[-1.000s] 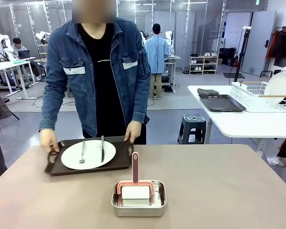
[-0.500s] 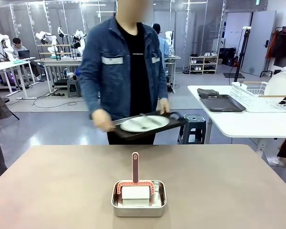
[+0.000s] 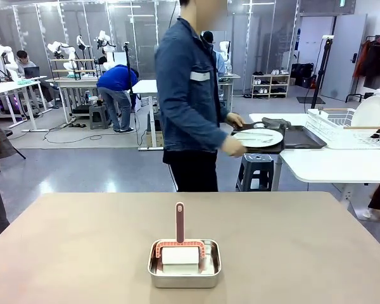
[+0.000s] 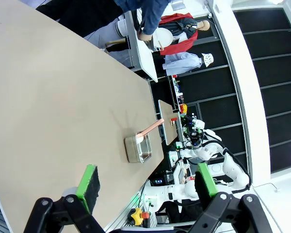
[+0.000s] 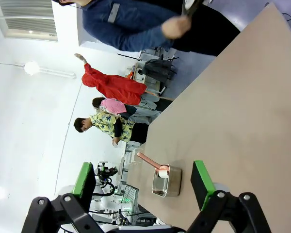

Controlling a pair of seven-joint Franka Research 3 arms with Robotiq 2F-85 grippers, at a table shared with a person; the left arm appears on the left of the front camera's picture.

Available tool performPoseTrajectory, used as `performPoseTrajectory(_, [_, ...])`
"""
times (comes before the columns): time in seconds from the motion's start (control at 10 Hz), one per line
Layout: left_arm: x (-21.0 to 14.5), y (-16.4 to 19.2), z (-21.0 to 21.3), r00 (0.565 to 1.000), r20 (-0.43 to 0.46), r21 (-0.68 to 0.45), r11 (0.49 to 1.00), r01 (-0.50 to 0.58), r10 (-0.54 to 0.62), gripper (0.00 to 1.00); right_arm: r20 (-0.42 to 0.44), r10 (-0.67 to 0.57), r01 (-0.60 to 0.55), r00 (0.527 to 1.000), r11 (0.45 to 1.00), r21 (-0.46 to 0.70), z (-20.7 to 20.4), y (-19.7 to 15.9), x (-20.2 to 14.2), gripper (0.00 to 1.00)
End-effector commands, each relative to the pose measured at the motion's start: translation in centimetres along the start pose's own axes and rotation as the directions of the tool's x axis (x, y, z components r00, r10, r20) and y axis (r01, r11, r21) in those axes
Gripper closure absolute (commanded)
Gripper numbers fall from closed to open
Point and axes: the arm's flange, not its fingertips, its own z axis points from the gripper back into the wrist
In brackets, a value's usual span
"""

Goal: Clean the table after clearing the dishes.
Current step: When the right (or left) Handle tray is removed, use the right hand (or left hand) to clean the right (or left) side of the table with the Lint Roller.

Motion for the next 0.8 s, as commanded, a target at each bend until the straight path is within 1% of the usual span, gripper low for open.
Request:
performPoseTrajectory(0.0, [0.0,0.0,0.0,1.000,0.000,0.000,1.000,0.000,0.000,0.00,0.002,0.004,-0.004,1.000,1.000,0.010,-0.1,0.2,0.2,0.00])
performPoseTrajectory(0.1, [1.3,-3.6,-2.1,0.991,-0.071,0.045,0.992,0.116,-0.113,0.00,0.002,0.004,-0.004,1.000,1.000,0.010,-0.1,0.2,0.2,0.00])
performPoseTrajectory(0.2, [2.5,-7.7,-4.3,0.961,-0.144,0.092,0.964,0.250,-0.235,0.00,0.002,0.004,-0.004,1.000,1.000,0.010,-0.1,0.2,0.2,0.00])
performPoseTrajectory(0.3, [3.5,-11.8,-7.5,0.913,-0.235,0.108,0.925,0.365,-0.333,0.00,0.002,0.004,-0.004,1.000,1.000,0.010,-0.1,0.2,0.2,0.00])
performPoseTrajectory(0.4, [4.2,-15.7,-11.6,0.851,-0.338,0.145,0.871,0.469,-0.402,0.00,0.002,0.004,-0.004,1.000,1.000,0.010,-0.1,0.2,0.2,0.00])
performPoseTrajectory(0.5, [4.5,-20.1,-16.4,0.763,-0.429,0.140,0.799,0.585,-0.483,0.00,0.002,0.004,-0.004,1.000,1.000,0.010,-0.1,0.2,0.2,0.00])
performPoseTrajectory(0.6, [4.0,-23.6,-21.0,0.672,-0.509,0.106,0.735,0.669,-0.538,0.00,0.002,0.004,-0.004,1.000,1.000,0.010,-0.1,0.2,0.2,0.00])
performPoseTrajectory(0.7, [2.4,-26.6,-25.7,0.559,-0.589,0.077,0.648,0.758,-0.584,0.00,0.002,0.004,-0.004,1.000,1.000,0.010,-0.1,0.2,0.2,0.00])
